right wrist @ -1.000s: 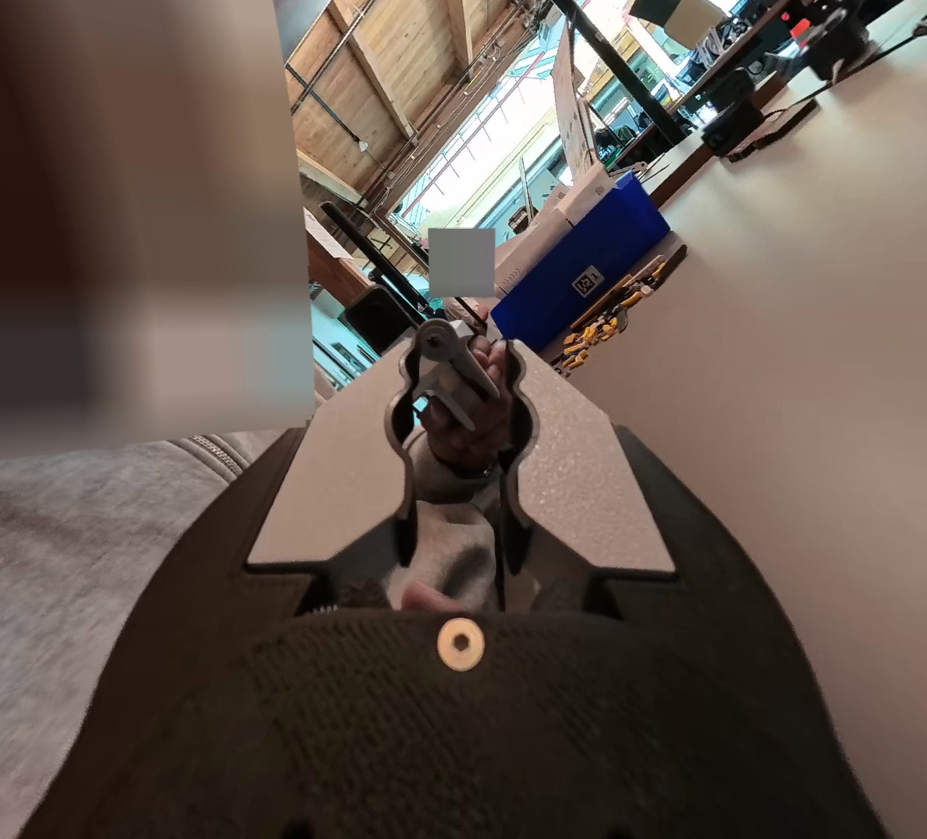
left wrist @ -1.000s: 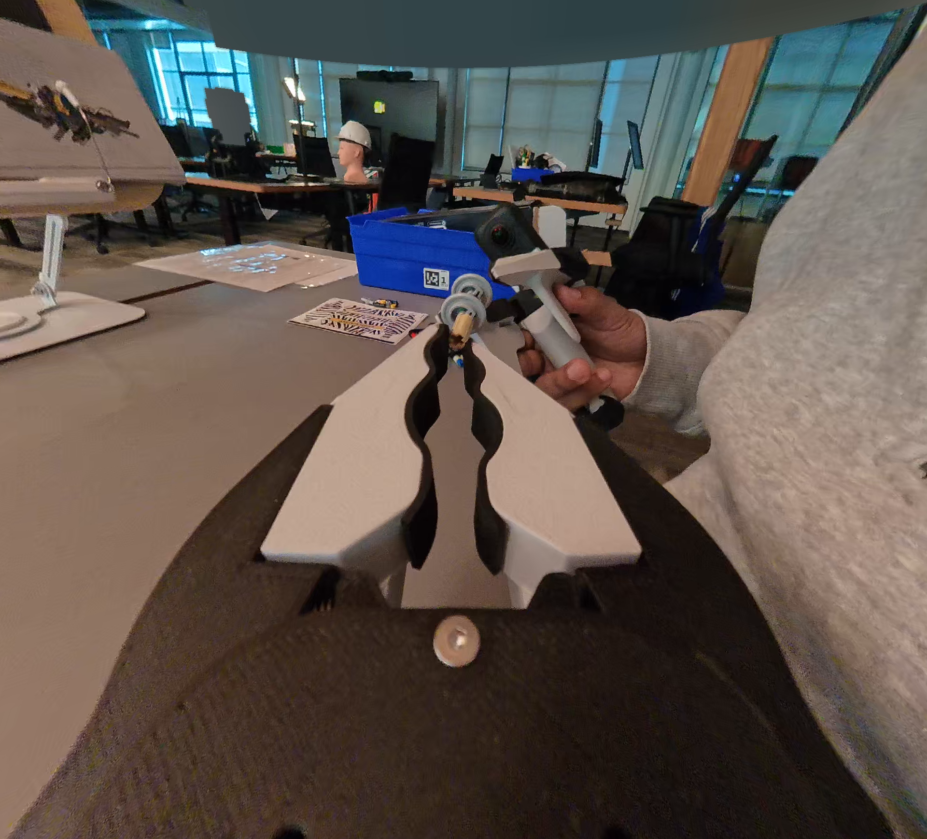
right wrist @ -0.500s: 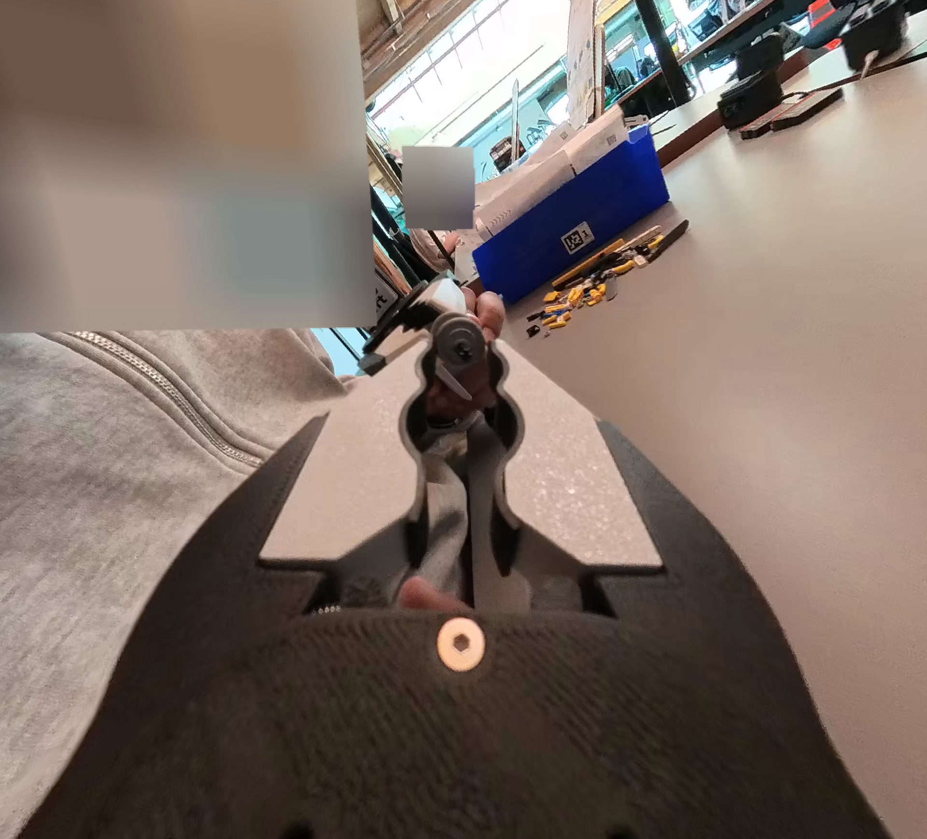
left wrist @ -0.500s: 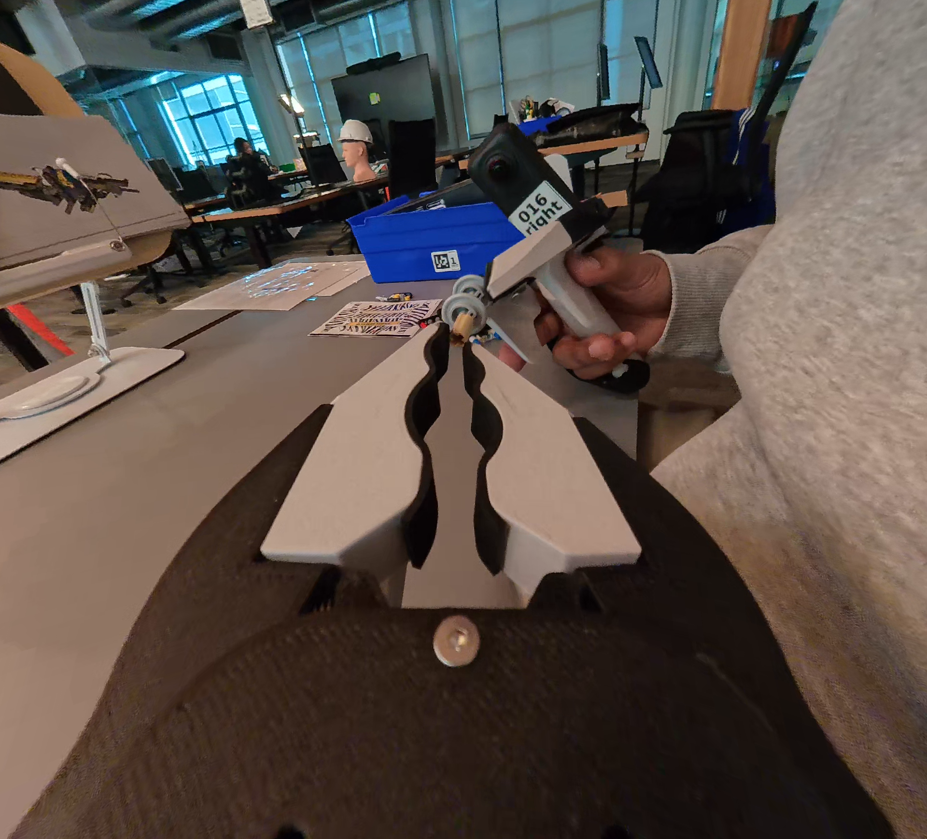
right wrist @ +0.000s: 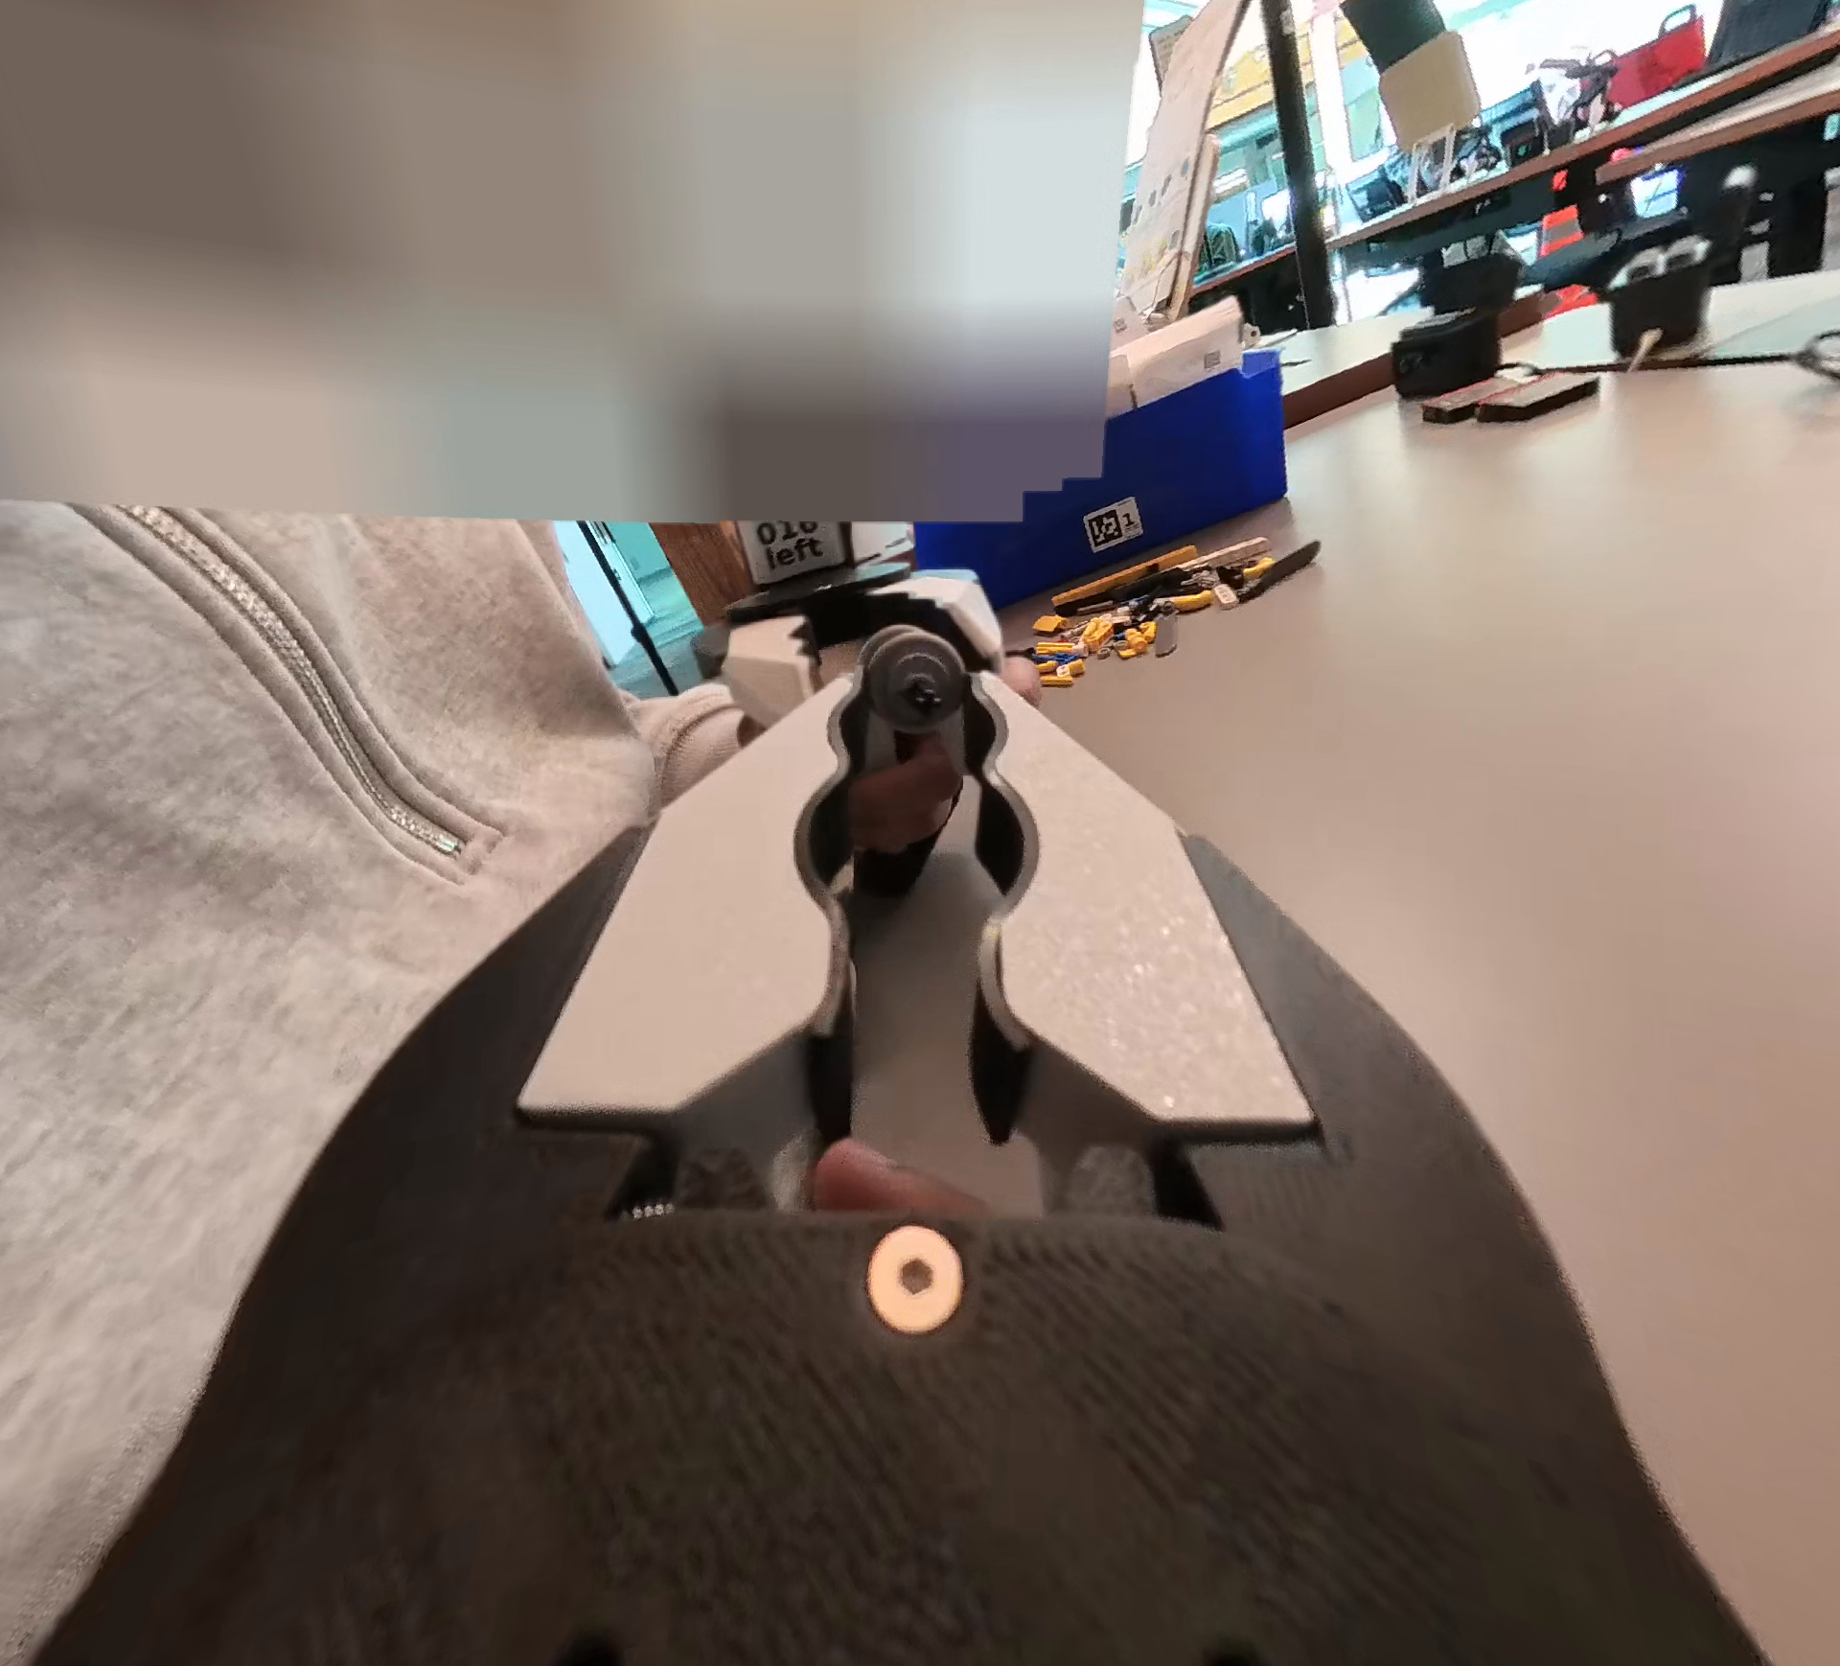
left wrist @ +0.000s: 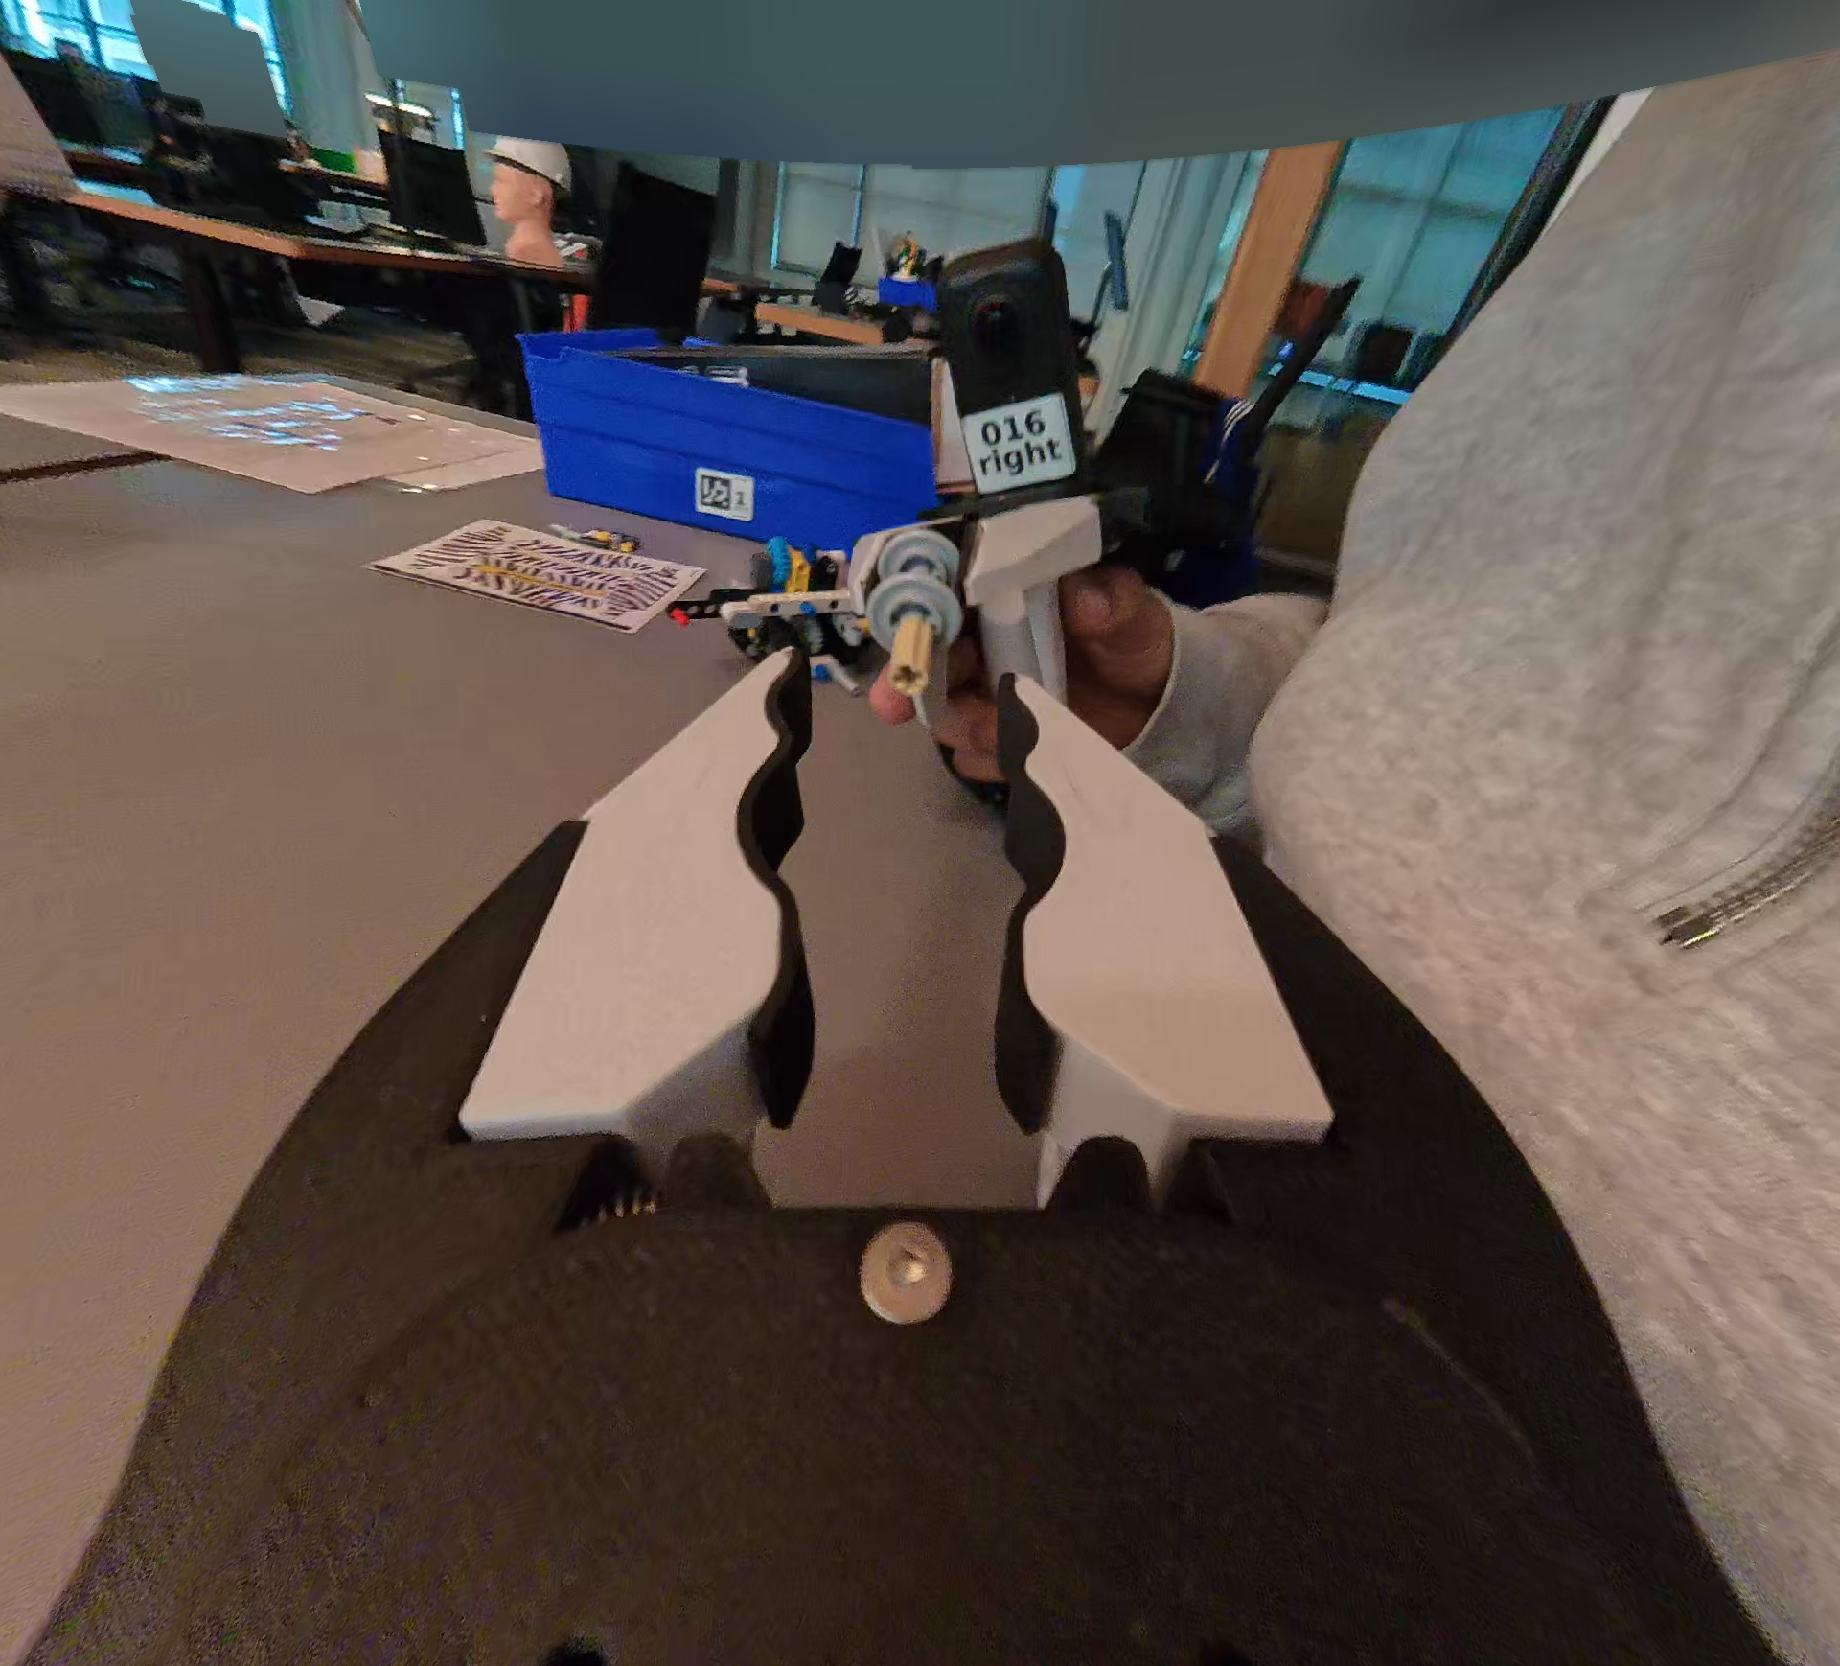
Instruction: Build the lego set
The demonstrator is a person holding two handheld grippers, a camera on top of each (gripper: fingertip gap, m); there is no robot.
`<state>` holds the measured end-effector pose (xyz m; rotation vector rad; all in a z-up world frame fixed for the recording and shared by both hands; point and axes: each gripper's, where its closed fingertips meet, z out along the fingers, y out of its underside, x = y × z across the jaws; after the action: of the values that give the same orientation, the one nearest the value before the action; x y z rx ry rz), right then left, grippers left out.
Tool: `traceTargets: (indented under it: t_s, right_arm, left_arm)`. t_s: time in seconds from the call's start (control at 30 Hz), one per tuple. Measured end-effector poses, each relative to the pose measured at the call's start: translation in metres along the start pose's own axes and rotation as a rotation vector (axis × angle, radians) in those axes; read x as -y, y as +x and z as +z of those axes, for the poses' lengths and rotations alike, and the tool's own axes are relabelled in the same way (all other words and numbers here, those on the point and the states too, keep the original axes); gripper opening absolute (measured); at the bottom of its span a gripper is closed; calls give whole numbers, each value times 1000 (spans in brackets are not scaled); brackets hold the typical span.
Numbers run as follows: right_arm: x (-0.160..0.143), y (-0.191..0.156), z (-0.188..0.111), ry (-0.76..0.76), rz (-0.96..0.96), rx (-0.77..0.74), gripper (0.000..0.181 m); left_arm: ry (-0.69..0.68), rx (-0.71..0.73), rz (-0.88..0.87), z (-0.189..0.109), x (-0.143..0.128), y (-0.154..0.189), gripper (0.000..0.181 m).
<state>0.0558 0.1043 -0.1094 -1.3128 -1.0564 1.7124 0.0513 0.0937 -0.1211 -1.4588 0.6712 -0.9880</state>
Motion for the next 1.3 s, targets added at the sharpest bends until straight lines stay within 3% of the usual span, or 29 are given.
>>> traceTargets:
  t_s: [0.13,0.3,0.5,0.97,1.07,1.2,1.3]
  right_arm:
    - [-4,-7,4,-14,-118,3,16]
    - [-12,-11,9,-53,-219,-5,17]
    - [-12,-13,9,-55,-257,-9,17]
    - [-12,-12,9,-52,-278,-18,17]
    - [-12,-7,9,-56,-200,-23,16]
    - [-14,5,7,-69,176,7,17]
    - [-18,10,8,-93,153,-28,17]
  left_arm:
    - [23,-69,-111,-2,4,3,34]
    - [4,-103,-126,-1,1,8,27]
    - [-12,-122,-113,0,-2,11,16]
    - [-35,-120,-115,1,-7,10,16]
    - [-66,-114,-152,3,-12,7,17]
    - [-102,-94,-211,6,-19,2,16]
    - [-148,-65,-233,6,-25,-4,13]
